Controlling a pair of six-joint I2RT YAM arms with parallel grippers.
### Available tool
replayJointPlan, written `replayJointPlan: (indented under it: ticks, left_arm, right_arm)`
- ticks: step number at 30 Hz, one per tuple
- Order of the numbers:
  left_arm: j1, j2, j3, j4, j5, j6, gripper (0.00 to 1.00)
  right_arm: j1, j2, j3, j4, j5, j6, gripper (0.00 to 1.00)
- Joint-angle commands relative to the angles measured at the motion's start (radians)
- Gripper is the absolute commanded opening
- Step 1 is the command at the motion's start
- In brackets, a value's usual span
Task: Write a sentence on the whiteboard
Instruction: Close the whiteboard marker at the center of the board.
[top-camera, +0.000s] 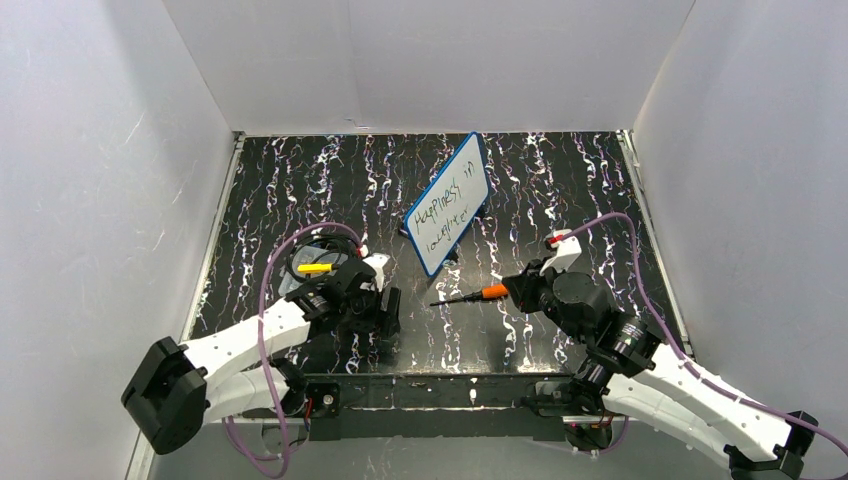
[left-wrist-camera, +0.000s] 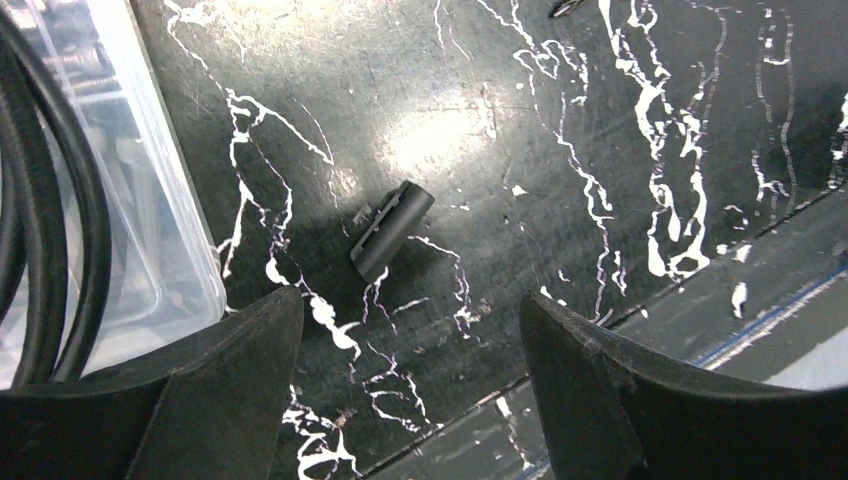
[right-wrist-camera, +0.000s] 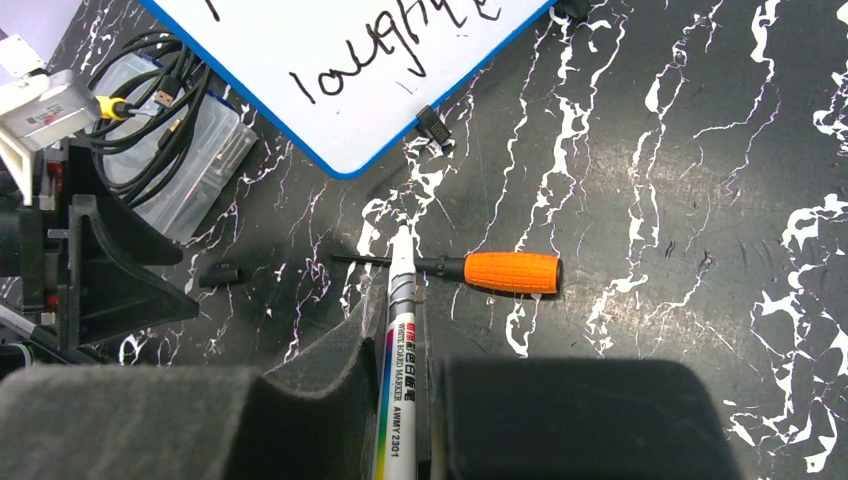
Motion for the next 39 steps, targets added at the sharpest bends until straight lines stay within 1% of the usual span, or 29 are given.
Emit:
replayJointPlan:
  ticks: [1,5,11,15,21,24,28,34,36,39]
  left_arm:
    - [-0.01,0.049,0.017,0.055,-0.003,0.052,0.77]
    - [-0.011,0.093,0.018,0.113,0.036,0.052,0.81]
    - [-0.042,0.164,0.013,0.145,0.094,0.044,0.81]
    - [-0.082,0.178,0.006,0.137,0.121,0.013,0.81]
    - [-0.142,0.146,0.007,0.089,0.119,-0.028,0.8]
    - [-0.149,0.145,0.022,0.038,0.084,-0.042,0.76]
    - [-0.153,0.143,0.039,-0.018,-0.038,-0.06,0.62]
    - [-0.162,0.172,0.075,-0.027,-0.062,-0.106,0.52]
    - [-0.167,0.193,0.086,-0.028,-0.103,-0.117,0.48]
    - [-0.177,0.231,0.107,-0.03,-0.12,-0.117,0.45]
  right_arm:
    - [0.004,-0.006,-0.009,0.034,0.002,0.005,0.01]
    - [0.004,0.009,-0.002,0.029,0.006,0.005,0.01]
    - [0.004,0.023,0.004,0.022,0.023,0.019,0.01]
    - [0.004,0.031,0.006,0.028,0.025,0.022,0.01]
    - [0.004,0.053,0.009,0.033,0.027,0.022,0.01]
    - [0.004,0.065,0.01,0.038,0.018,0.024,0.01]
    - [0.004,0.072,0.013,0.04,0.01,0.024,0.01]
    - [0.004,0.063,0.011,0.038,0.016,0.024,0.01]
    - [0.004,0.057,0.006,0.043,0.018,0.026,0.01]
    - [0.004,0.052,0.004,0.046,0.017,0.025,0.01]
